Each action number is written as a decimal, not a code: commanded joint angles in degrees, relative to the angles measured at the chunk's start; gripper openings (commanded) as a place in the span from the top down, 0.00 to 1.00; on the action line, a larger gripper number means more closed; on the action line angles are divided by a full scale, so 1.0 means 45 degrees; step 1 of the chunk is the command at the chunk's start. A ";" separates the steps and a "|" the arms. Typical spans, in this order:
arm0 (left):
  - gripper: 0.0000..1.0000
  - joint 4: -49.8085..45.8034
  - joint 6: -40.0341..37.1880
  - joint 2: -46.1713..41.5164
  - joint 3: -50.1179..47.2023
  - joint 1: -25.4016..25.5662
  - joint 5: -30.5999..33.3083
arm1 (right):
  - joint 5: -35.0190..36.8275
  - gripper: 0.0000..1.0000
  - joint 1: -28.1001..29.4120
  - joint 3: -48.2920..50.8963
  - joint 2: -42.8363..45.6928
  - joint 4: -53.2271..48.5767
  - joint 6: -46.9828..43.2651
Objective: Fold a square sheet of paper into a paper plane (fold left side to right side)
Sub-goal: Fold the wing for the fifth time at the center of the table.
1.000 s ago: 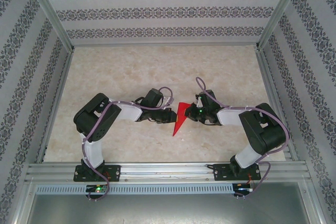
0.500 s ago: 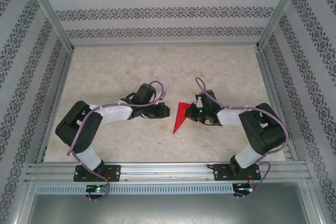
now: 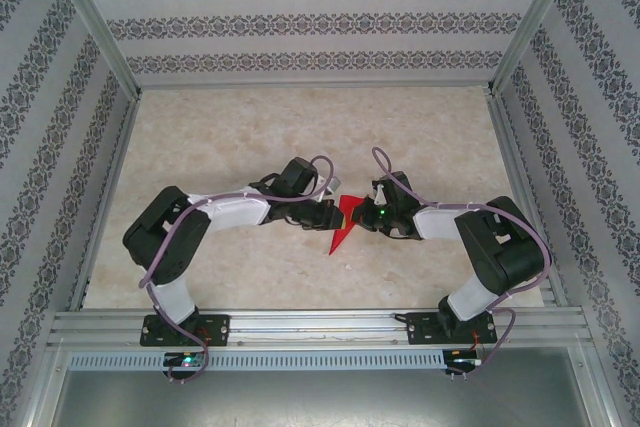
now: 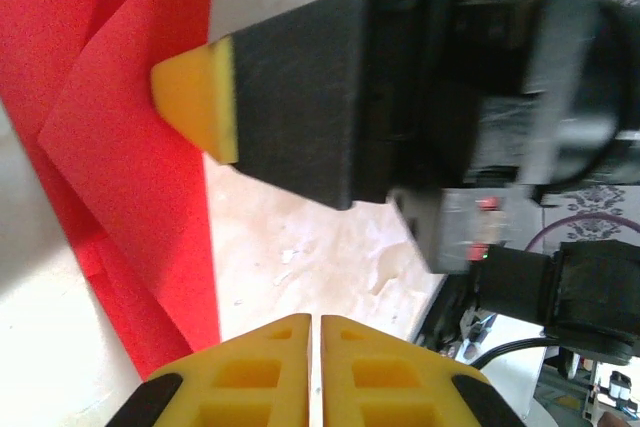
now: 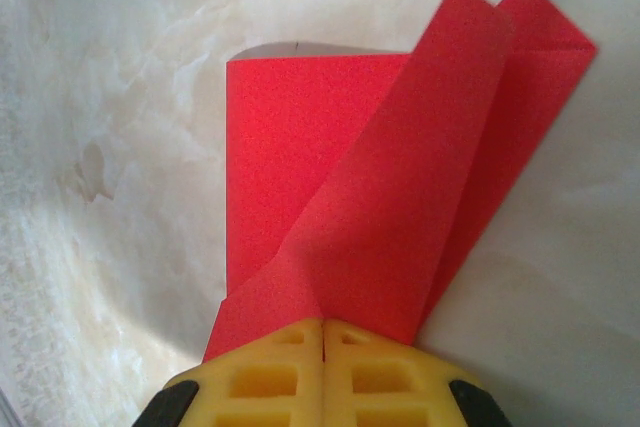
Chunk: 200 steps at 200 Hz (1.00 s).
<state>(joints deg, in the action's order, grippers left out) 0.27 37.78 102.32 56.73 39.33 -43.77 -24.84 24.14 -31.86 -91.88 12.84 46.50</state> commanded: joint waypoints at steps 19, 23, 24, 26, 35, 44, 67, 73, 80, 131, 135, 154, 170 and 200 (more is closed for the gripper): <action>0.91 -0.0323 0.0042 0.0695 0.0221 0.0224 -0.0356 | 0.0812 1.00 0.0172 0.0400 -0.0579 -0.1447 -0.0141; 0.91 -0.0348 0.0013 0.0762 0.0207 0.0224 -0.0311 | 0.0813 1.00 0.0180 0.0400 -0.0579 -0.1447 -0.0140; 0.91 -0.0351 0.0018 0.0760 0.0206 0.0224 -0.0292 | 0.0813 1.00 0.0181 0.0400 -0.0579 -0.1447 -0.0139; 0.91 -0.0348 0.0011 0.0773 0.0186 0.0224 -0.0278 | 0.0818 1.00 0.0182 0.0390 -0.0579 -0.1467 -0.0138; 0.92 -0.0402 -0.0015 0.0882 0.0133 0.0244 -0.0184 | 0.0836 1.00 0.0182 0.0381 -0.0563 -0.1467 -0.0139; 0.92 -0.0404 -0.0017 0.0961 0.0090 0.0259 -0.0132 | 0.0833 1.00 0.0202 0.0370 -0.0560 -0.1487 -0.0158; 0.92 -0.0257 0.0094 0.1142 -0.0113 0.0304 -0.0090 | 0.0827 1.00 0.0207 0.0304 -0.0579 -0.1545 -0.0177; 0.92 -0.0229 0.0116 0.1163 -0.0162 0.0332 -0.0094 | 0.0826 1.00 0.0219 0.0285 -0.0598 -0.1575 -0.0196; 0.92 -0.0169 0.0158 0.1187 -0.0222 0.0342 -0.0091 | 0.0833 1.00 0.0219 0.0282 -0.0599 -0.1599 -0.0207; 0.93 -0.0310 0.0091 0.1420 -0.0437 0.0439 0.0135 | 0.0823 1.00 0.0241 0.0216 -0.0638 -0.1662 -0.0197; 0.93 -0.0312 0.0082 0.1415 -0.0436 0.0449 0.0142 | 0.0832 1.00 0.0251 0.0209 -0.0639 -0.1687 -0.0207; 0.93 -0.0353 0.0043 0.1478 -0.0433 0.0459 0.0132 | 0.0833 1.00 0.0280 0.0163 -0.0651 -0.1721 -0.0207; 0.93 -0.0486 -0.0031 0.1527 -0.0420 0.0478 0.0240 | 0.0833 1.00 0.0299 0.0124 -0.0656 -0.1740 -0.0202; 0.93 -0.0729 -0.0210 0.1555 -0.0532 0.0478 0.0556 | 0.0795 1.00 0.0338 0.0033 -0.0599 -0.1799 -0.0197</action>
<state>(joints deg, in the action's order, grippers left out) -0.27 38.00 108.20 55.24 40.56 -42.98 -24.62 24.43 -32.42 -91.98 11.92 46.50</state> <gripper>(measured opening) 0.069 0.048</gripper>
